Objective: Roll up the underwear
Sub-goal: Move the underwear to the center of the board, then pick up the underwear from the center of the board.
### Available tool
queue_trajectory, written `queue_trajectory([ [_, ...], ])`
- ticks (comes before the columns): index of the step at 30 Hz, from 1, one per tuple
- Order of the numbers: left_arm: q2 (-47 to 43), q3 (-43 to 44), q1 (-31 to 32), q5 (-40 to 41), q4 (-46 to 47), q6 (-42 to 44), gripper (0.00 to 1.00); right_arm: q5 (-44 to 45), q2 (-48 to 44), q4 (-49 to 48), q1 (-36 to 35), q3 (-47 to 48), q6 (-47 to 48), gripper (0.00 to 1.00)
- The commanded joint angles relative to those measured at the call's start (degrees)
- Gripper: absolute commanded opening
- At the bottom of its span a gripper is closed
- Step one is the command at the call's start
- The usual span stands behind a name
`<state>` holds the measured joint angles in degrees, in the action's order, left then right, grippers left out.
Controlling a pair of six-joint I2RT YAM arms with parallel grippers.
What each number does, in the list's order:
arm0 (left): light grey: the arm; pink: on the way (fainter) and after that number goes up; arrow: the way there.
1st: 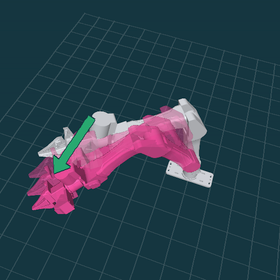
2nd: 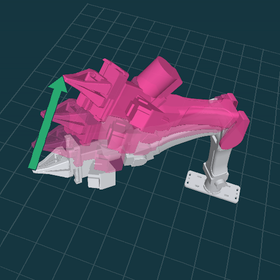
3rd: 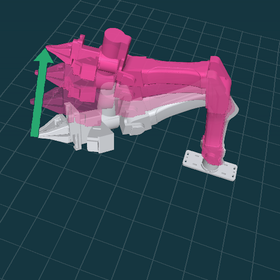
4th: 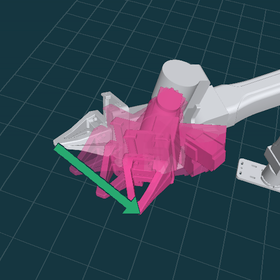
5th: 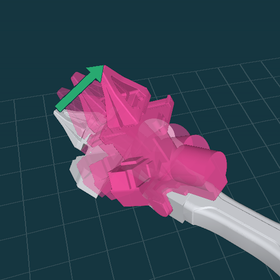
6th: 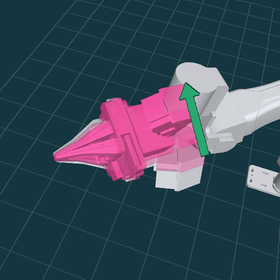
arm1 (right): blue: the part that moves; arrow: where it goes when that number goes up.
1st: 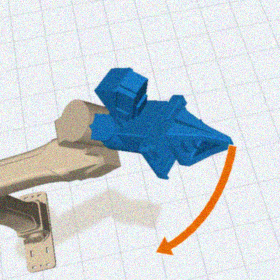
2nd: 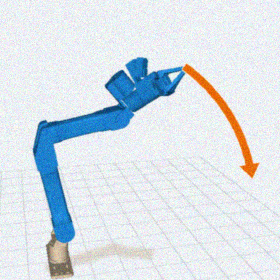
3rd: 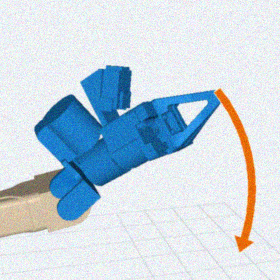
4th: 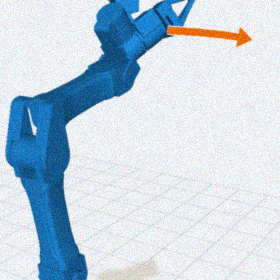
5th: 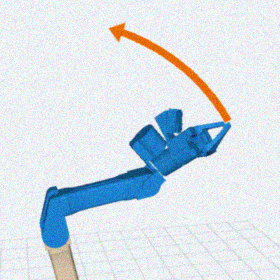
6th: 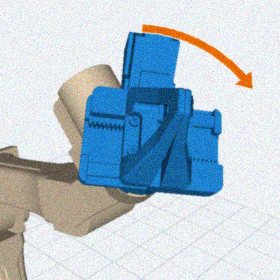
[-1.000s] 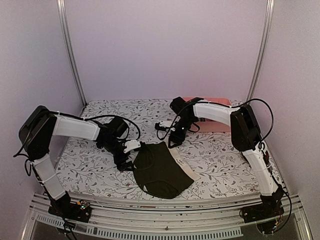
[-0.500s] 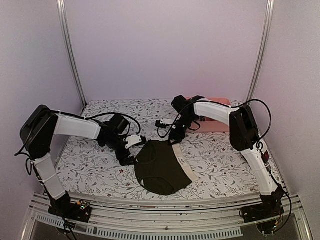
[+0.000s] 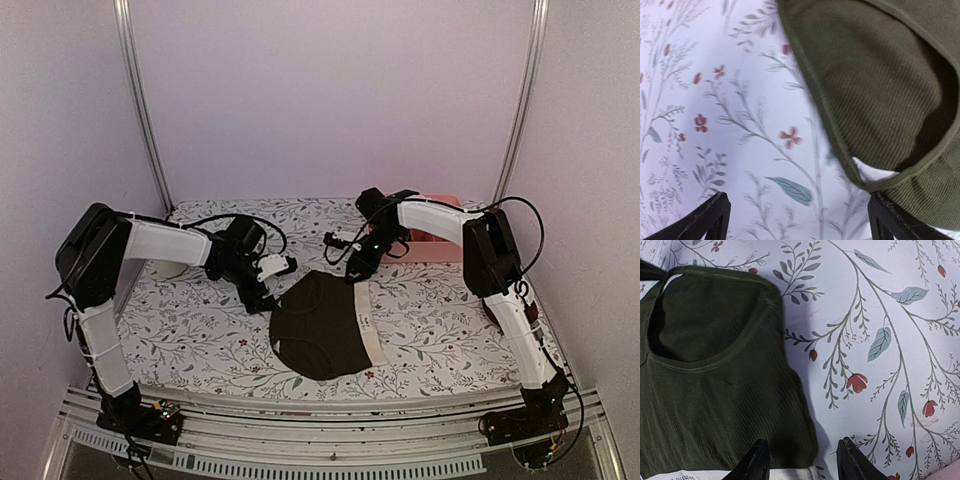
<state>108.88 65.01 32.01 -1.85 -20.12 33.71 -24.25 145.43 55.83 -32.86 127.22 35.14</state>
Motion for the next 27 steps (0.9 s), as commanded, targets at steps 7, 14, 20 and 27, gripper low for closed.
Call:
queue_trajectory([
  [7,6.93,-0.77,-3.05,12.96,-1.69,2.72,0.99,-3.75,0.83,4.11,0.56,-0.09,-0.34,0.40],
  [14,0.13,-1.52,-2.43,5.30,-3.21,2.84,0.99,-1.63,1.01,3.17,0.68,-0.04,-2.81,0.29],
  [20,-1.21,-2.65,1.22,3.16,-3.30,2.41,0.99,-2.85,0.82,2.57,0.86,0.31,-3.96,0.02],
  [27,-0.67,-1.10,2.79,1.36,-2.80,0.06,0.98,-4.89,-3.80,0.63,0.33,-0.86,-3.98,0.02],
])
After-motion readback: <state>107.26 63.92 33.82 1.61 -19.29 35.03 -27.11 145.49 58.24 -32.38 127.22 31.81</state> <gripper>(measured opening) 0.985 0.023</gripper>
